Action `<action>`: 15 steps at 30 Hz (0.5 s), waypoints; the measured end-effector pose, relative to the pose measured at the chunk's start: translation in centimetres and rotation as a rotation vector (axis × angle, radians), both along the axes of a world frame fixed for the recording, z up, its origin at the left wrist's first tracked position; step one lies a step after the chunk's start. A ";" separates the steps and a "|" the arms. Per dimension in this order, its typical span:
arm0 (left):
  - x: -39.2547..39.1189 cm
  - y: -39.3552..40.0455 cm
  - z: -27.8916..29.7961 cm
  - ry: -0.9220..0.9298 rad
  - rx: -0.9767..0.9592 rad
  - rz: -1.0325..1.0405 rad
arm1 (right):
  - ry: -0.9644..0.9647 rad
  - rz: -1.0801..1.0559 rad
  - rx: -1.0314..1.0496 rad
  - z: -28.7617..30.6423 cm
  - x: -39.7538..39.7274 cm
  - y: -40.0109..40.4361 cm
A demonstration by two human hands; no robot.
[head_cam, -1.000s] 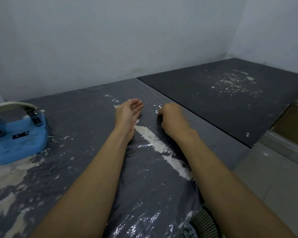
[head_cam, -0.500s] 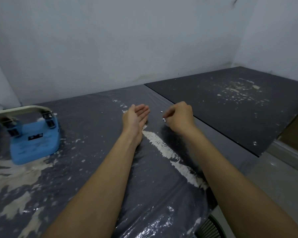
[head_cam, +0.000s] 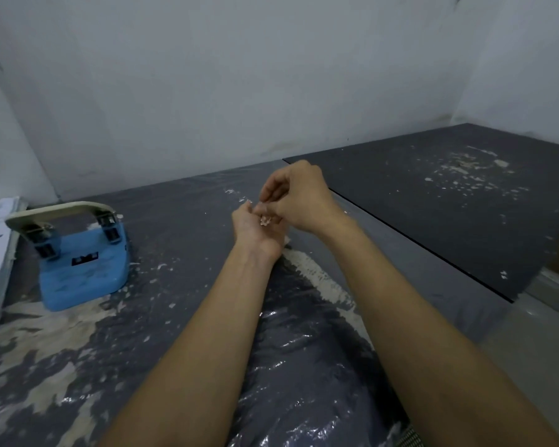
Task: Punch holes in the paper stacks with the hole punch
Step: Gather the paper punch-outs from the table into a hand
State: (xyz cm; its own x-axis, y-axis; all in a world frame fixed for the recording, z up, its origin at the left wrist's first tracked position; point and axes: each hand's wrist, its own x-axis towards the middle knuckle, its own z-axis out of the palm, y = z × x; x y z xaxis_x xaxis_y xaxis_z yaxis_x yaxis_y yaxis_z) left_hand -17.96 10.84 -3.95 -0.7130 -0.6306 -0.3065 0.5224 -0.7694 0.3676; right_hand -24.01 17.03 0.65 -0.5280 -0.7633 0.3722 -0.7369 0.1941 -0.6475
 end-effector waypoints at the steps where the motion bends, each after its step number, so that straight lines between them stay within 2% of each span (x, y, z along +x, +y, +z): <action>1: 0.0 0.0 0.1 0.004 0.002 0.003 | 0.055 0.003 0.027 0.0 0.0 -0.1; 4: -0.4 -0.3 -0.1 -0.022 -0.003 0.012 | 0.181 0.029 0.102 0.1 0.2 -0.1; 8: -0.6 0.0 -0.5 -0.045 0.020 0.003 | 0.237 0.045 0.151 0.3 0.0 0.5; 11: -0.6 0.5 -0.6 -0.050 -0.012 -0.006 | 0.195 0.067 0.118 0.0 -0.3 1.1; 15: -0.5 0.6 -0.6 0.039 -0.004 0.000 | 0.006 -0.030 -0.096 -1.1 -3.1 2.8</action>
State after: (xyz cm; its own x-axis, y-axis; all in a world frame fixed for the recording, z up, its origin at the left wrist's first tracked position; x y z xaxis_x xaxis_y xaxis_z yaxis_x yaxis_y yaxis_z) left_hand -18.41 11.42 -4.57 -0.7246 -0.6318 -0.2755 0.5365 -0.7679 0.3499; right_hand -27.09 19.83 -0.44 -0.5477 -0.7080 0.4458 -0.7354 0.1532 -0.6601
